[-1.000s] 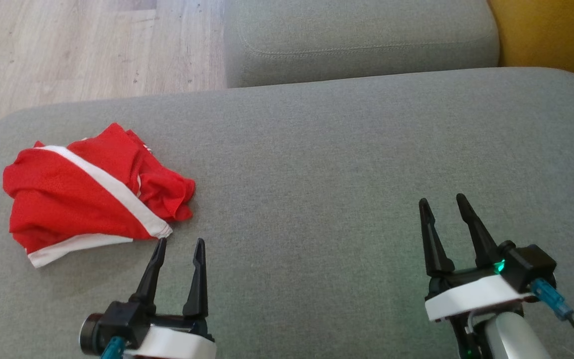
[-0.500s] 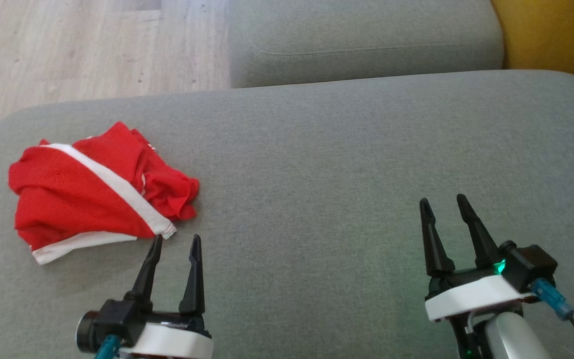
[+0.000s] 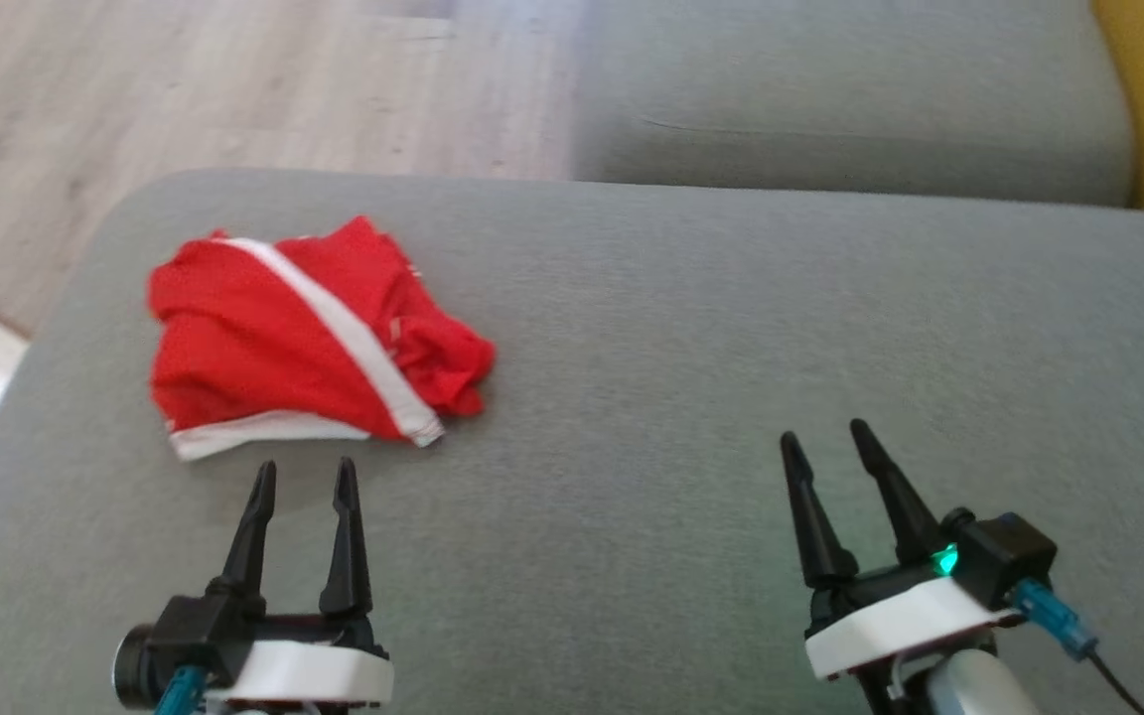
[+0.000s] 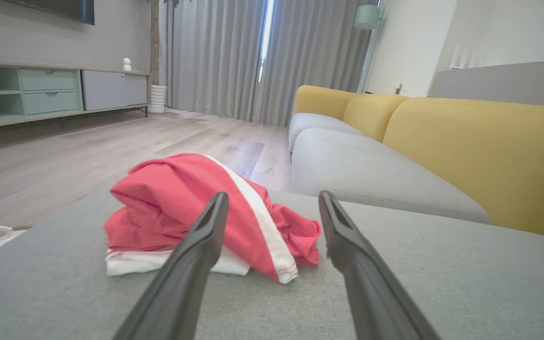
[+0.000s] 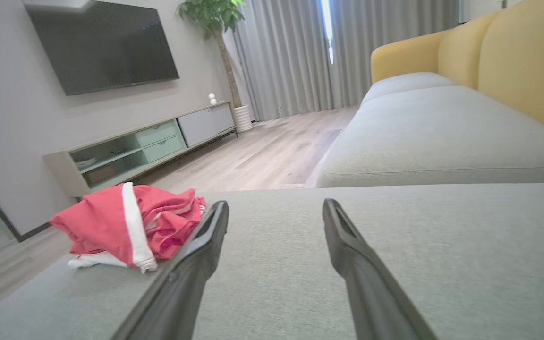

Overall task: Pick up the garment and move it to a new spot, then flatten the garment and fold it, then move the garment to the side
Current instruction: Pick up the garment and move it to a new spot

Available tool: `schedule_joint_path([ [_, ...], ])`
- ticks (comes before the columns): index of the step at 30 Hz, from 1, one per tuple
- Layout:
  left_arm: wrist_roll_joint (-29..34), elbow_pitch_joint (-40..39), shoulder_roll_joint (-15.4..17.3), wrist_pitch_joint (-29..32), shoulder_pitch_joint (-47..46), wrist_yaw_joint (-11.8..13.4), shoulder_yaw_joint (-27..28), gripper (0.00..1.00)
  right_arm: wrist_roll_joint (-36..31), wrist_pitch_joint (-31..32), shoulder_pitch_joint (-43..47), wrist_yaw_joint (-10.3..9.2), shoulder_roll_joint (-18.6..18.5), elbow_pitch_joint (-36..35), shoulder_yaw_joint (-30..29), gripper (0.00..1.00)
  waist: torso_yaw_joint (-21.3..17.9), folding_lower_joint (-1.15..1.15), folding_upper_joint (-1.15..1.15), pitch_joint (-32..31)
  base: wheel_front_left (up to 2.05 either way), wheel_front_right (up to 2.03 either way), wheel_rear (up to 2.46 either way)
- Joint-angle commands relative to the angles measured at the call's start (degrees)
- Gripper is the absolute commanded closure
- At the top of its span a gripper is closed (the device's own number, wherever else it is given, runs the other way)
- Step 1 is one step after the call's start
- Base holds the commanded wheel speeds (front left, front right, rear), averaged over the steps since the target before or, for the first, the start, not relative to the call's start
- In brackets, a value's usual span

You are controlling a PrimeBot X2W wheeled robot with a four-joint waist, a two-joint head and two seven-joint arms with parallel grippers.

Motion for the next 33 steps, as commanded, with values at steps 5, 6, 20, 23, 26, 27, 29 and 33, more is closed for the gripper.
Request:
schedule_joint_path([
  [5, 1.4, -1.8, -0.1, -0.5, -1.1, -0.2, 3.1, 0.0, 1.3, -0.8, -0.9, -0.04, -0.3, -1.5, 3.3, 0.0, 6.1, 0.0, 0.0, -1.7, 0.0, 0.0, 0.0],
  [6, 1.5, -1.9, -0.1, -0.5, -0.9, -0.2, 3.2, 0.0, 1.5, -0.8, -0.8, -0.04, -0.3, -1.5, 3.7, 0.0, 6.9, 0.0, 0.0, -2.0, 0.0, 0.0, 0.0],
  [20, 3.5, -2.6, -0.1, -0.5, 1.0, -1.5, 5.6, 0.0, 3.0, -0.8, 0.4, -0.04, -0.3, -0.8, 5.9, 0.0, 13.4, 0.0, 0.0, -3.6, 0.0, 0.0, 0.0],
  [23, 3.8, -2.8, -0.1, -0.5, 1.2, -1.7, 5.9, 0.0, 3.1, -0.8, 0.4, -0.04, -0.3, -0.9, 6.0, 0.0, 13.6, 0.0, 0.0, -3.6, 0.0, 0.0, 0.0],
  [26, 3.9, -3.1, -0.1, -0.5, 1.3, -1.7, 6.2, 0.0, 3.1, -0.8, 0.4, -0.04, -0.3, -0.9, 6.2, 0.0, 13.4, 0.0, 0.0, -3.4, 0.0, 0.0, 0.0],
  [27, 3.9, -3.0, -0.1, -0.5, 1.2, -1.8, 6.3, 0.0, 3.1, -0.8, 0.3, -0.04, -0.3, -0.9, 6.3, 0.0, 13.3, 0.0, 0.0, -3.3, 0.0, 0.0, 0.0],
  [29, 4.4, -2.8, 0.0, -0.5, 0.7, -2.1, 6.1, 0.0, 3.0, -0.8, 0.2, -0.04, -0.3, -0.9, 6.5, 0.0, 13.0, 0.0, 0.0, -2.9, 0.0, 0.0, 0.0],
  [33, 4.5, -2.4, 0.8, -0.5, -1.4, -2.6, 6.4, 0.0, 2.6, -0.8, 0.0, -0.04, -0.3, -1.0, 6.4, 0.0, 12.2, 0.0, 0.0, -1.8, 0.0, 0.0, 0.0],
])
